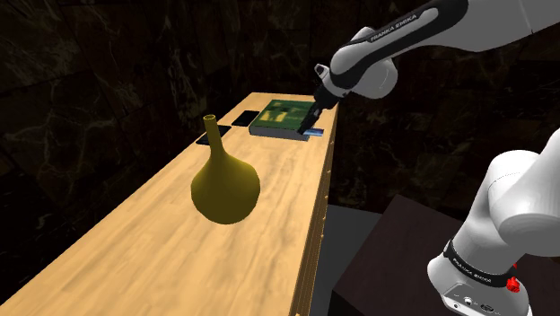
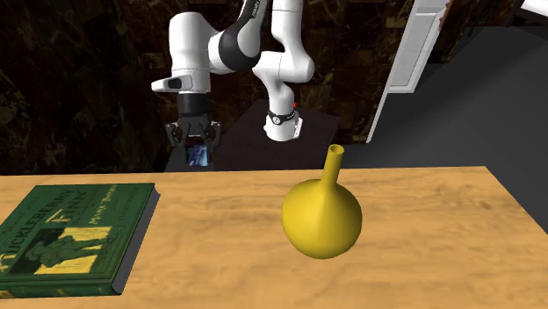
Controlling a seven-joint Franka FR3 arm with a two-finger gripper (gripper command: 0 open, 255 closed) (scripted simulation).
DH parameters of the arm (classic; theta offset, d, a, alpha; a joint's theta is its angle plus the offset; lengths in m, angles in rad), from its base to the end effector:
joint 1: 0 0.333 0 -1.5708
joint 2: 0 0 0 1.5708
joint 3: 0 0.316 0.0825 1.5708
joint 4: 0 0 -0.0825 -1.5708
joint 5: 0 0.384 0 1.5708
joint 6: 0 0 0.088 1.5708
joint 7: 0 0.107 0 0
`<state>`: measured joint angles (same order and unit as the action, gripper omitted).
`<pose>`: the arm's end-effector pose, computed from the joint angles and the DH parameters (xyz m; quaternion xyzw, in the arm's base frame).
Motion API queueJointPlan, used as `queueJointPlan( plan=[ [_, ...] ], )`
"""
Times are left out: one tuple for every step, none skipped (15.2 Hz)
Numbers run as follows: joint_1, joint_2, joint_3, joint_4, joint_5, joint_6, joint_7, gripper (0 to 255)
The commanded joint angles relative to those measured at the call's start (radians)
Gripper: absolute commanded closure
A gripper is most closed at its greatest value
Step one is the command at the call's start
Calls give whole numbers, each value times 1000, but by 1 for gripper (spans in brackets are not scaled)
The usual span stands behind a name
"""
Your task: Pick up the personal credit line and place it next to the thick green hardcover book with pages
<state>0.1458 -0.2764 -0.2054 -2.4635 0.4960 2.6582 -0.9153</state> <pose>0.4781 -0.0445 0.4431 -0.9324 -0.2188 -0.2805 0.0643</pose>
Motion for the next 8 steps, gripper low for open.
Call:
queueJointPlan(
  plan=[
    [-4,35,-48,42,24,-27,-68,255],
    [-6,53,-70,65,35,-42,-98,255],
    [-10,73,-91,90,48,-58,-128,255],
    [-14,97,-115,120,63,-77,-162,255],
    [-11,104,-117,114,76,-67,-175,255],
    [-7,112,-120,109,90,-57,-189,255],
    [-3,119,-122,104,104,-46,-203,255],
    [1,127,-124,99,119,-37,-218,255]
  ],
)
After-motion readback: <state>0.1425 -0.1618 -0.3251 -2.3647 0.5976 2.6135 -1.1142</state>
